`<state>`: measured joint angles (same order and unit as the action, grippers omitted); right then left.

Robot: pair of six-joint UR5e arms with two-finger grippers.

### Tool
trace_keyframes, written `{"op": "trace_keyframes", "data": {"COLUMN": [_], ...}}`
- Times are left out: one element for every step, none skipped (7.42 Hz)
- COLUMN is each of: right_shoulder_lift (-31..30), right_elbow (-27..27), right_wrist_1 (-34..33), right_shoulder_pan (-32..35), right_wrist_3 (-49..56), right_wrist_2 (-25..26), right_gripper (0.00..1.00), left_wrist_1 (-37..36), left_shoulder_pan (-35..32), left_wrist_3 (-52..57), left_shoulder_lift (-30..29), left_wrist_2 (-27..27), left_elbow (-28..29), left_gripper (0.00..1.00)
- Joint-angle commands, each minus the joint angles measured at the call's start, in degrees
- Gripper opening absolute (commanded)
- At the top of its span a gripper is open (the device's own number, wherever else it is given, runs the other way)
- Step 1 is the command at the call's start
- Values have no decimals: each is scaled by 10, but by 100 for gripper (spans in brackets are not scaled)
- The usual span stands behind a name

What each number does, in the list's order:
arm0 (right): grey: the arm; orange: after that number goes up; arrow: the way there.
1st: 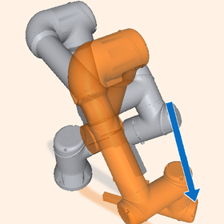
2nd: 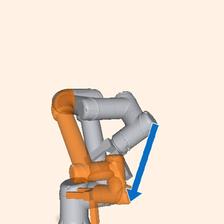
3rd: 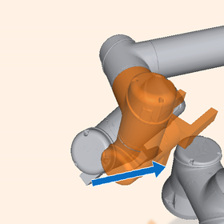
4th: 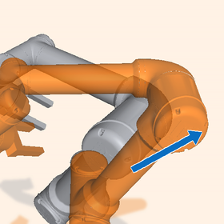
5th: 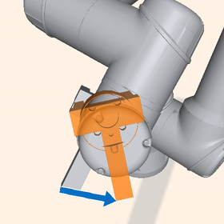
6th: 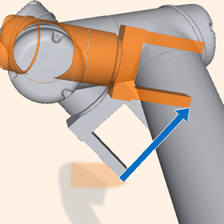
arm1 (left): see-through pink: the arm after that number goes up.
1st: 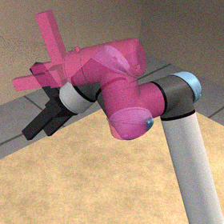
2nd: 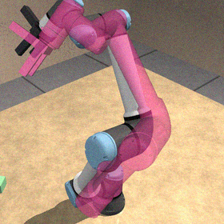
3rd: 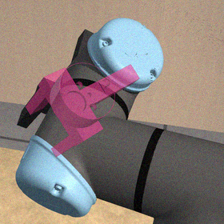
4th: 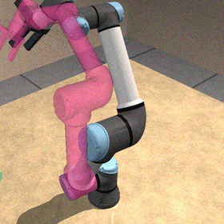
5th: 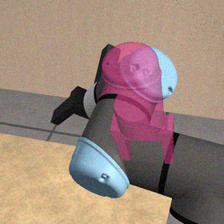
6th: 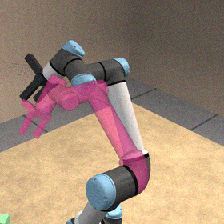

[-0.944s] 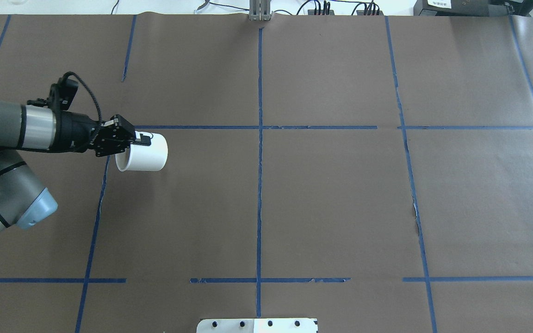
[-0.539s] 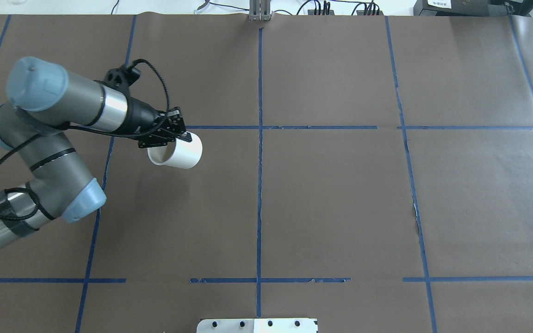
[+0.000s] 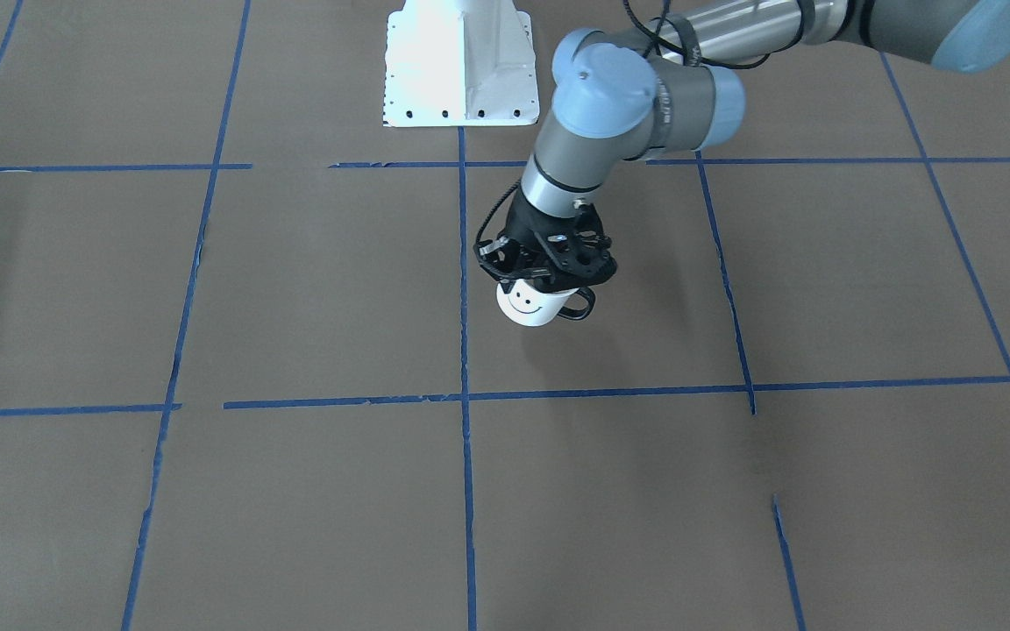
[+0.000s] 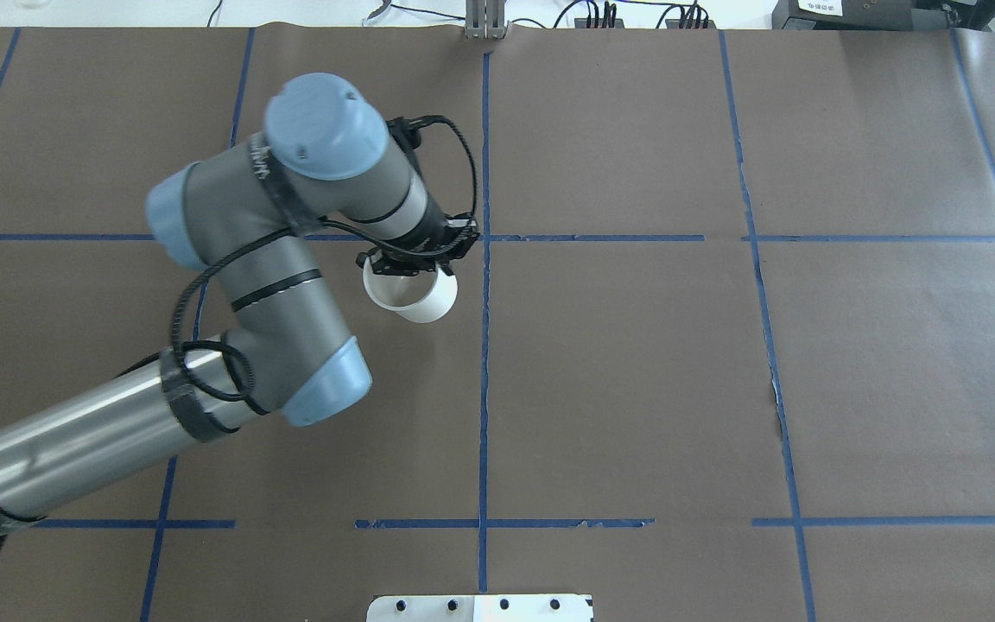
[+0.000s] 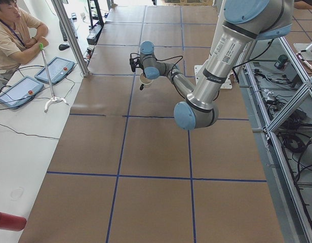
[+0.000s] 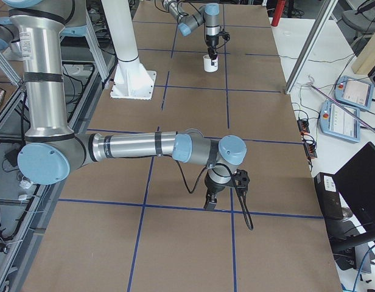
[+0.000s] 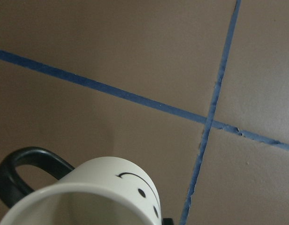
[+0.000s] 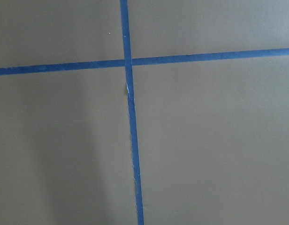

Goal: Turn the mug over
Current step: 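Carry the mug toward the table centre with the left gripper, rotating it upright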

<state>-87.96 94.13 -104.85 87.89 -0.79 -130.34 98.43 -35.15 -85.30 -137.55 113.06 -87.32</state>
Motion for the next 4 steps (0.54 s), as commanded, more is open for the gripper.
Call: {"op": "trace_keyframes", "data": {"right_shoulder_lift": [0,0,0,0], "right_elbow": [0,0,0,0], "right_wrist_1": [0,0,0,0], "right_shoulder_pan": [0,0,0,0], "right_wrist_3": [0,0,0,0], "right_wrist_2": [0,0,0,0], "right_gripper": [100,100,100,100], "left_wrist_1": [-31,-31,-31,-32], "left_shoulder_pan": [47,52,60,61], "left_wrist_3": [25,29,29,29], "left_shoulder_lift": [-103,-99,-85,-83], "left_wrist_2": [-70,-72,-72,-72], "left_elbow": [105,112,109,109], "left_gripper": [0,0,0,0]}}
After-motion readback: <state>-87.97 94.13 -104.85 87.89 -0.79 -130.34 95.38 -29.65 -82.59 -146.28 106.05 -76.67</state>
